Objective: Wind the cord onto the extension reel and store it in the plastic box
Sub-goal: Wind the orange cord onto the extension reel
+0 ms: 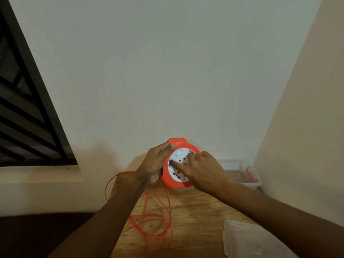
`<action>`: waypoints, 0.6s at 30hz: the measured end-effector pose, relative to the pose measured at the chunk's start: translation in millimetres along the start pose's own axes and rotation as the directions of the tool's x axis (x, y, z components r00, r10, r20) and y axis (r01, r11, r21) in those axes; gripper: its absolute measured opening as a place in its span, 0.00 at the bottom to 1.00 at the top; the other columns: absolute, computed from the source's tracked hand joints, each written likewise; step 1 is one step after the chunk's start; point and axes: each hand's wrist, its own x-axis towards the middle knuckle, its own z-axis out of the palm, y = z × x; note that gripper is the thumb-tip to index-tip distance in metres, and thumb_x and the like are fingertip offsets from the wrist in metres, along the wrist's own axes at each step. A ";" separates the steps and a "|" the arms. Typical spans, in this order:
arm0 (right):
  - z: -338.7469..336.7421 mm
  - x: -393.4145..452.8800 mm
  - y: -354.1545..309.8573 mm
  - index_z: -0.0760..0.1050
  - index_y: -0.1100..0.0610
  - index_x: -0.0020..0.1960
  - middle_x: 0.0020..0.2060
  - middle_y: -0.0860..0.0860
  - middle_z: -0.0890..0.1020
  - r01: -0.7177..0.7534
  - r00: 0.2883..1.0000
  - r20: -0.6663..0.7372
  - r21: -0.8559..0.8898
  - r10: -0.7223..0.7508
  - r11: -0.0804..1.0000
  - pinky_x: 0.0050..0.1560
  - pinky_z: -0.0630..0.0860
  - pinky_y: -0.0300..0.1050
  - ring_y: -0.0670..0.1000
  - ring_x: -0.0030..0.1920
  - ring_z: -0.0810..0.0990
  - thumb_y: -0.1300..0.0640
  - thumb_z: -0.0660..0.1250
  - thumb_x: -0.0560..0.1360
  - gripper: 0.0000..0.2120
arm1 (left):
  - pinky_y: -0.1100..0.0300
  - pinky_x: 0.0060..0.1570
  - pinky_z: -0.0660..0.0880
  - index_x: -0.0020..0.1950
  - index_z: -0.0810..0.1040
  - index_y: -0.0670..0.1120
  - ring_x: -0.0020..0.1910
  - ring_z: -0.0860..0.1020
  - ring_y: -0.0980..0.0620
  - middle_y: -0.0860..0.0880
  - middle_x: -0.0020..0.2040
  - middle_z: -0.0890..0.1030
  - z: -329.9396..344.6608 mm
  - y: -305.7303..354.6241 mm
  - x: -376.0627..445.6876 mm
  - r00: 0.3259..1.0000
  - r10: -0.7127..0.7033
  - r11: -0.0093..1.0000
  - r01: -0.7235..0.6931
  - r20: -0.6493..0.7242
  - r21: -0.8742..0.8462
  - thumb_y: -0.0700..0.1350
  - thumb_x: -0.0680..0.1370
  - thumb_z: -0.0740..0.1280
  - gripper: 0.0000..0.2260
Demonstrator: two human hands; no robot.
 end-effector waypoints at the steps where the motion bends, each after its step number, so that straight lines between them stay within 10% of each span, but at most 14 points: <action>1: 3.1 0.9 -1.1 0.55 0.49 0.75 0.48 0.60 0.82 -0.053 0.999 -0.008 0.025 0.053 0.998 0.42 0.77 0.52 0.61 0.43 0.81 0.55 0.69 0.74 0.35 | 0.51 0.44 0.85 0.58 0.86 0.53 0.53 0.88 0.42 0.44 0.56 0.88 1.9 -0.9 0.0 0.999 0.015 1.000 -0.015 -0.029 0.005 0.59 0.75 0.72 0.16; 5: 7.1 8.2 -7.8 0.63 0.50 0.72 0.42 0.53 0.85 -0.396 0.890 -0.132 0.249 0.436 0.884 0.33 0.76 0.47 0.57 0.35 0.82 0.41 0.60 0.74 0.29 | 0.50 0.49 0.85 0.56 0.87 0.52 0.55 0.87 0.43 0.45 0.56 0.88 16.5 -5.9 2.0 0.983 0.096 0.992 -0.106 -0.155 -0.061 0.57 0.76 0.73 0.13; 8: 4.6 15.0 -10.5 0.70 0.50 0.69 0.58 0.50 0.82 -0.569 0.620 0.205 0.782 0.758 0.253 0.51 0.79 0.52 0.55 0.53 0.81 0.34 0.59 0.73 0.30 | 0.45 0.53 0.84 0.53 0.88 0.51 0.55 0.87 0.41 0.42 0.55 0.88 25.2 -7.8 4.9 0.964 0.123 0.985 -0.147 -0.234 -0.086 0.52 0.80 0.71 0.08; 10: 5.5 16.6 -11.4 0.69 0.52 0.71 0.66 0.48 0.76 -0.494 0.569 0.465 0.853 0.678 -0.170 0.57 0.78 0.54 0.52 0.59 0.77 0.40 0.64 0.74 0.29 | 0.48 0.47 0.86 0.49 0.88 0.55 0.51 0.88 0.43 0.46 0.52 0.89 24.6 -9.2 5.5 0.961 0.109 0.990 -0.129 -0.254 -0.063 0.52 0.80 0.71 0.06; 11: 5.6 14.6 -13.1 0.68 0.53 0.71 0.65 0.47 0.75 -0.490 0.588 0.501 0.845 0.635 -0.213 0.55 0.80 0.53 0.51 0.57 0.77 0.44 0.67 0.74 0.28 | 0.51 0.43 0.86 0.48 0.88 0.57 0.50 0.88 0.44 0.47 0.51 0.90 22.8 -10.3 5.1 0.962 0.100 0.992 -0.116 -0.253 -0.050 0.53 0.80 0.71 0.06; 13: 6.3 7.6 -15.7 0.68 0.53 0.70 0.59 0.47 0.77 -0.538 0.636 0.465 0.840 0.616 -0.078 0.47 0.81 0.48 0.51 0.53 0.79 0.48 0.71 0.71 0.29 | 0.54 0.40 0.85 0.47 0.89 0.58 0.48 0.89 0.46 0.49 0.50 0.90 18.8 -13.0 5.0 0.965 0.074 0.994 -0.090 -0.251 -0.055 0.53 0.80 0.70 0.07; 18: -2.3 -6.3 -4.9 0.75 0.50 0.62 0.53 0.51 0.82 -0.460 0.854 -0.014 0.448 0.520 0.767 0.42 0.80 0.48 0.55 0.47 0.82 0.52 0.67 0.73 0.17 | 0.50 0.42 0.85 0.59 0.84 0.51 0.49 0.89 0.44 0.47 0.52 0.90 13.3 -13.3 4.5 0.973 0.011 0.997 -0.029 -0.230 -0.073 0.56 0.79 0.71 0.13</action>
